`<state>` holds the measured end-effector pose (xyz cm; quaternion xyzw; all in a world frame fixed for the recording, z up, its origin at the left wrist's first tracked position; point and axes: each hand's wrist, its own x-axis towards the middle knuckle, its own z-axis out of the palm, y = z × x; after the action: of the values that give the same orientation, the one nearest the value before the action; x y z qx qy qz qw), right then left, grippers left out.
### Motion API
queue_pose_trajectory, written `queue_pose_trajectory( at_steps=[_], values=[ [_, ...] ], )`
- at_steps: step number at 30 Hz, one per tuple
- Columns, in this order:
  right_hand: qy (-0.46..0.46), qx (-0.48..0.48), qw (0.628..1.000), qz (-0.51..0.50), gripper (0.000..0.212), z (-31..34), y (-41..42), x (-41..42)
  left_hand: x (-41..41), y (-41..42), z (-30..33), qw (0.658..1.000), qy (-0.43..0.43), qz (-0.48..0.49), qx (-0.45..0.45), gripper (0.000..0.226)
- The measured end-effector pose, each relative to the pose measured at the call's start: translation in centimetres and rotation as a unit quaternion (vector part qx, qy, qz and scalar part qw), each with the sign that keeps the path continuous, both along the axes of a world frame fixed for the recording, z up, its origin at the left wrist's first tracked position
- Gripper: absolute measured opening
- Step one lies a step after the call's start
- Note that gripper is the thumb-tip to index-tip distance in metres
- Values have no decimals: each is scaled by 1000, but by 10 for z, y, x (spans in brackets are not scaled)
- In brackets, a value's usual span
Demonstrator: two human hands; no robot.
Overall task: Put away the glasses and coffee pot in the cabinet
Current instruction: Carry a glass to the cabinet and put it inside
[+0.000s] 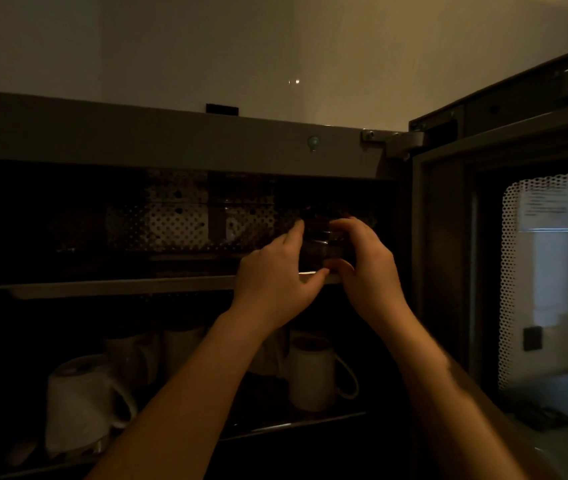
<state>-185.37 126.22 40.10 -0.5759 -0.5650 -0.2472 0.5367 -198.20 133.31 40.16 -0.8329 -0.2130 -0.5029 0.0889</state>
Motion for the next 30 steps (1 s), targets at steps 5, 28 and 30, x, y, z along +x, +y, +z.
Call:
queue_pose_trajectory(
  at_steps=[5, 28, 30],
  values=[
    [14, -54, 998, -23, 57, 10, 3, 2, 3, 3, 7, 996, 59, 58, -17, 87],
    [-126, -10, 989, -71, 60, -31, 8, 2, 6, -16, -21, 970, 138, 181, 89, 95],
    [-124, -20, 989, -76, 64, -33, 9, -1, 8, -18, -25, 967, 149, 190, 85, 95]
  ],
)
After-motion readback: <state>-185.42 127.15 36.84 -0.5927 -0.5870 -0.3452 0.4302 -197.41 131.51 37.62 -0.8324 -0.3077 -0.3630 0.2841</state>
